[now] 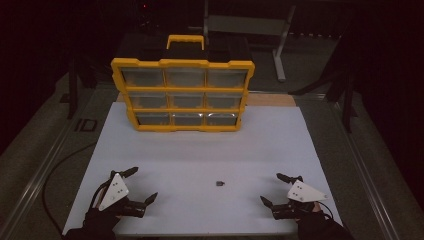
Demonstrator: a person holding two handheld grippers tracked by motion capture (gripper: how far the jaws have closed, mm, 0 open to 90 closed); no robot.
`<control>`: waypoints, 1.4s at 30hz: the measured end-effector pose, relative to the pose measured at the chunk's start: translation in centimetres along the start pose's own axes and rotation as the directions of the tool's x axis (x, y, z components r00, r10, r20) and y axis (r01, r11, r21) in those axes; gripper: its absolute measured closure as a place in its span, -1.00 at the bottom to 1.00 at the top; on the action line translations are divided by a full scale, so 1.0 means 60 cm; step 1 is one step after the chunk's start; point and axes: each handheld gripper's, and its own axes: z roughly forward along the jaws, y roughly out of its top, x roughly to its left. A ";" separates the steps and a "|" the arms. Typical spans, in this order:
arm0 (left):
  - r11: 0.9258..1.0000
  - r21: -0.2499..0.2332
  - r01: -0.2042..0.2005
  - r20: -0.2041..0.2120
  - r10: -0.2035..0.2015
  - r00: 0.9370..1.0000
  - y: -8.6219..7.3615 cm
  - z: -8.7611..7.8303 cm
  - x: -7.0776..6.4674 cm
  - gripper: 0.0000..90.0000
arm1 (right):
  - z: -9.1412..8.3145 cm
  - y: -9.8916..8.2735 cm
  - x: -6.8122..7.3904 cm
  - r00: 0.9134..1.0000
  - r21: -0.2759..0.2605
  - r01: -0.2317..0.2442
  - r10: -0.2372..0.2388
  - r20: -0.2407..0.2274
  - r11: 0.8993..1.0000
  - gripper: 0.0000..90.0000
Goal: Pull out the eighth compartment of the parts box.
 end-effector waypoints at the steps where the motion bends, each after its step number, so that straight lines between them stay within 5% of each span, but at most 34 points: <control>1: 1.000 -0.002 0.000 0.001 0.000 1.000 0.000 0.000 0.000 -1.00 | -0.001 0.000 0.000 1.000 -0.001 -0.002 0.002 0.003 1.000 -0.82; 18: 1.000 0.009 -0.018 0.004 0.018 1.000 0.000 0.001 -0.002 -1.00 | 0.002 -0.002 0.001 1.000 0.024 0.001 -0.001 -0.005 1.000 -0.82; 42: 0.999 -0.010 -0.049 0.010 0.049 0.999 0.025 0.004 -0.014 -1.00 | -0.003 0.002 0.002 1.000 -0.012 0.007 -0.007 0.003 1.000 -0.82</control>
